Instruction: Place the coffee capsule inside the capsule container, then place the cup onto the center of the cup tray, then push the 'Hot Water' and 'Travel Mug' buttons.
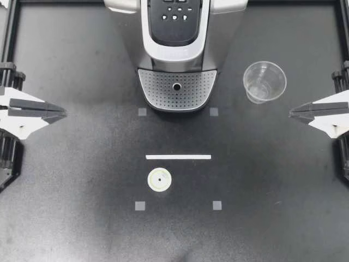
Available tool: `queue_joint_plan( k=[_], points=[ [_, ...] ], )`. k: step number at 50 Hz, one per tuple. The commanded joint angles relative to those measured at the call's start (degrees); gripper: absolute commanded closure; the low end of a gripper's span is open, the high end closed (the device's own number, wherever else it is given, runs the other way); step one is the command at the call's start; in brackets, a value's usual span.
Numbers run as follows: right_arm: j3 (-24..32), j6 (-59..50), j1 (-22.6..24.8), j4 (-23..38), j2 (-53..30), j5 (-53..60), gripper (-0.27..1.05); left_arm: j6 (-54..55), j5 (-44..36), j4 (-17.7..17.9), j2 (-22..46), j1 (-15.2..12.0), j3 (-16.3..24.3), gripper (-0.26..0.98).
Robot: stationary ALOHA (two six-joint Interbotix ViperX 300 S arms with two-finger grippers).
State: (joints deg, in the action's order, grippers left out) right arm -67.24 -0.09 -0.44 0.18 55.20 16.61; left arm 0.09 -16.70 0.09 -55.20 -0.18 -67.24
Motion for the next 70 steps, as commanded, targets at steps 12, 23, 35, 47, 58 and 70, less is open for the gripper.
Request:
queue_joint_plan(
  k=[12,23,35,47,58,70],
  points=[
    [2.64,0.26,-0.18,0.0,-2.81,2.99,0.7,0.35,1.05,-0.44,3.08,0.97,1.49,0.64],
    [5.54,-1.58,0.0,0.0,-10.46,3.08,0.7,2.29,5.8,-0.18,11.34,5.27,4.13,0.64],
    [9.76,-5.19,2.37,0.0,-20.65,0.44,0.7,6.33,14.15,-0.18,21.09,7.38,7.56,0.64],
    [15.47,-7.47,4.22,0.0,-31.55,-7.56,0.7,5.98,22.94,-0.18,29.53,7.73,11.51,0.64],
    [19.86,-8.17,5.63,0.0,-40.78,-11.69,0.7,5.54,26.02,-0.35,35.16,7.73,14.06,0.64],
    [22.59,-8.26,6.68,0.0,-47.64,-12.13,0.7,3.52,25.84,-0.44,38.94,7.73,14.94,0.54]
  ],
)
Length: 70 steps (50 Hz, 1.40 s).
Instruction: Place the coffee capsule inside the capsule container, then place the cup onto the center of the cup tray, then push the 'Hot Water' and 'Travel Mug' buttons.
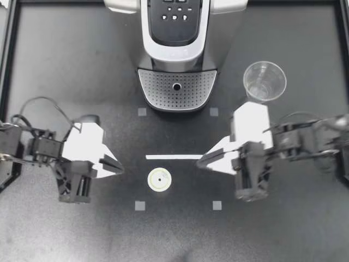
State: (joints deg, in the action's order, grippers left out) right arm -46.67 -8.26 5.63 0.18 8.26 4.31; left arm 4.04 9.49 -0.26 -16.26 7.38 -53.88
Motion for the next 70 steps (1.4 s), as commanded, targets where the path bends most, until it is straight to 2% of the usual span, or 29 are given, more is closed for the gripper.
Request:
queue_joint_plan(
  k=[1,6,14,18,51,70],
  points=[
    [2.2,-0.18,0.7,0.0,-1.05,0.18,0.7,-0.7,-0.35,-0.09,0.18,0.18,1.67,0.52],
    [2.99,-0.18,0.88,0.0,-2.81,0.18,0.7,-1.67,-0.44,-0.09,1.05,0.18,1.76,0.38],
    [4.13,-0.18,1.14,0.0,-5.36,0.09,0.7,-2.64,-0.88,-0.09,2.99,0.18,1.93,0.05],
    [4.66,-0.26,1.14,0.0,-6.77,0.09,0.7,-2.46,-1.93,-0.09,4.31,0.18,1.93,-0.06],
    [8.79,0.0,1.41,0.0,-14.85,-1.67,0.7,-2.99,-11.78,-0.09,13.01,0.18,3.6,-0.06],
    [8.7,0.26,1.58,0.09,-17.58,4.66,0.7,-2.9,-15.82,-0.26,16.96,0.18,4.66,-0.06]
  ],
)
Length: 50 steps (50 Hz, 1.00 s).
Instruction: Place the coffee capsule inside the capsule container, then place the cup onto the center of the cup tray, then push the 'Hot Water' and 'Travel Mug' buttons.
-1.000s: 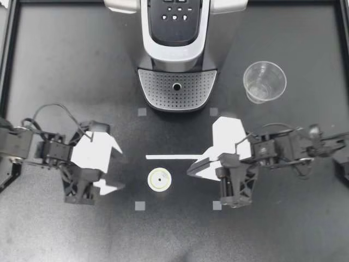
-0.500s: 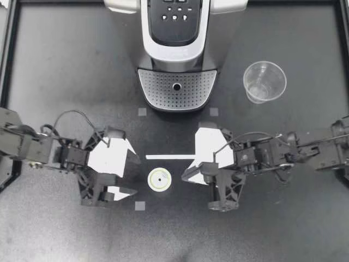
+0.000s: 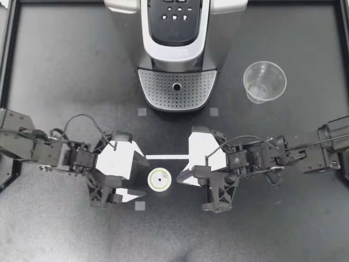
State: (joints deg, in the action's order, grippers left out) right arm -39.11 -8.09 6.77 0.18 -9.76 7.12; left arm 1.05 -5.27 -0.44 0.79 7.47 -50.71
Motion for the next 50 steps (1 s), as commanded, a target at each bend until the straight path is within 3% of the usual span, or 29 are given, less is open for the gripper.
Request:
queue_joint_plan(
  k=[1,50],
  points=[
    [1.14,0.09,0.44,0.0,0.26,2.11,0.7,0.09,-1.14,0.0,0.09,0.09,1.58,-0.06],
    [1.41,0.26,0.44,0.09,-2.29,5.45,0.7,0.0,-3.34,-0.09,6.5,0.09,6.15,-0.05]
  ],
)
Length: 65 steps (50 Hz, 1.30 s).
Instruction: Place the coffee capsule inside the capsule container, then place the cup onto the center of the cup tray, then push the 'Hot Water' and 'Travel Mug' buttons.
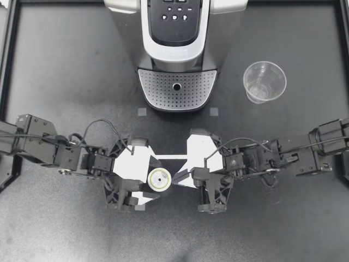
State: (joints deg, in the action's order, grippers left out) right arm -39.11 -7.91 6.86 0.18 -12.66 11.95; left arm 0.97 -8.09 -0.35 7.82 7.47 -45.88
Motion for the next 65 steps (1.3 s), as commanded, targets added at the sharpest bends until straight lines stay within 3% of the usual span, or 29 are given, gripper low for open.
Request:
queue_joint_plan(
  k=[1,18,35,46,65],
  points=[
    [1.41,0.09,0.35,0.09,0.62,0.7,0.7,0.0,-0.53,-0.18,-0.35,0.09,1.41,-0.05],
    [2.11,0.35,0.35,0.09,0.09,0.62,0.7,0.09,-0.18,-0.18,0.09,0.09,2.37,0.03],
    [1.76,0.35,0.35,0.09,0.97,0.18,0.7,0.35,0.18,-0.18,-0.26,0.09,2.2,0.33],
    [-1.76,-0.79,-1.05,-0.35,7.82,1.32,0.7,0.97,0.62,-0.09,-2.2,0.09,1.32,0.34],
    [-10.55,-2.64,-10.28,-3.69,19.16,26.98,0.7,1.14,0.62,-0.09,-8.88,0.09,-0.53,0.34]
  ],
)
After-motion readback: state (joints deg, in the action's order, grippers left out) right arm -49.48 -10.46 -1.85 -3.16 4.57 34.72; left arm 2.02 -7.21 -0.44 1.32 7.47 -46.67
